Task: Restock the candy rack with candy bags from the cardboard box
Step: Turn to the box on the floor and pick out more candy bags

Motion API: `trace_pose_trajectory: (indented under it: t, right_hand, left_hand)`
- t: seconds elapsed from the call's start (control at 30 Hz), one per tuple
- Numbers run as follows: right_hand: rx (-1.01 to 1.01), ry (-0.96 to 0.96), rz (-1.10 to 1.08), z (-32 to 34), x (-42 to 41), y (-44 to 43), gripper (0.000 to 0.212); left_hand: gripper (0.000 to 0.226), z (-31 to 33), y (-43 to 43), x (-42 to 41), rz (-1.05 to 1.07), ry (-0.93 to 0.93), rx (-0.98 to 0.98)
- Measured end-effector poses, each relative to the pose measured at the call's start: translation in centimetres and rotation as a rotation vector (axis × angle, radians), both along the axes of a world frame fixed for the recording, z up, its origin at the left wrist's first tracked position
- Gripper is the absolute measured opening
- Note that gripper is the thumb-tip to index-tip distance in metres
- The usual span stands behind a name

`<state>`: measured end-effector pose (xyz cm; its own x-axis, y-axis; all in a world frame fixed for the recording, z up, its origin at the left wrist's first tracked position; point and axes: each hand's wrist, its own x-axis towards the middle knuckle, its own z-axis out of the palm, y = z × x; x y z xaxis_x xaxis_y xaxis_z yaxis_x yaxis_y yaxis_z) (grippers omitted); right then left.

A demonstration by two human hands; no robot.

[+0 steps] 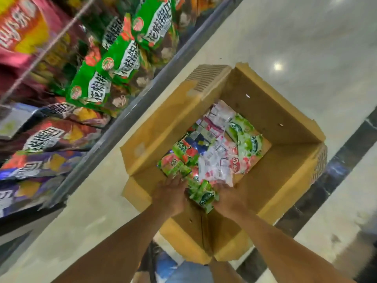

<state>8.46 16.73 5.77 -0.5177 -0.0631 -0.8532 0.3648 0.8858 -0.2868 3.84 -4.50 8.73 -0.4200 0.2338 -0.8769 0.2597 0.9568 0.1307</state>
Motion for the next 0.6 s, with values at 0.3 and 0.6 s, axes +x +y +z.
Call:
trace_pose_trajectory:
  t: [0.3, 0.6]
  right_hand:
    - [-0.013, -0.024, 0.137, -8.2, 0.2, -1.9, 0.084]
    - [0.009, -0.019, 0.246, -10.2, 0.1, -1.6, 0.091]
  left_hand:
    - [0.084, -11.0, -0.1, -4.0, 0.649, -0.026, 0.049]
    - [0.008, -14.7, 2.1, -8.3, 1.818, -0.235, 0.251]
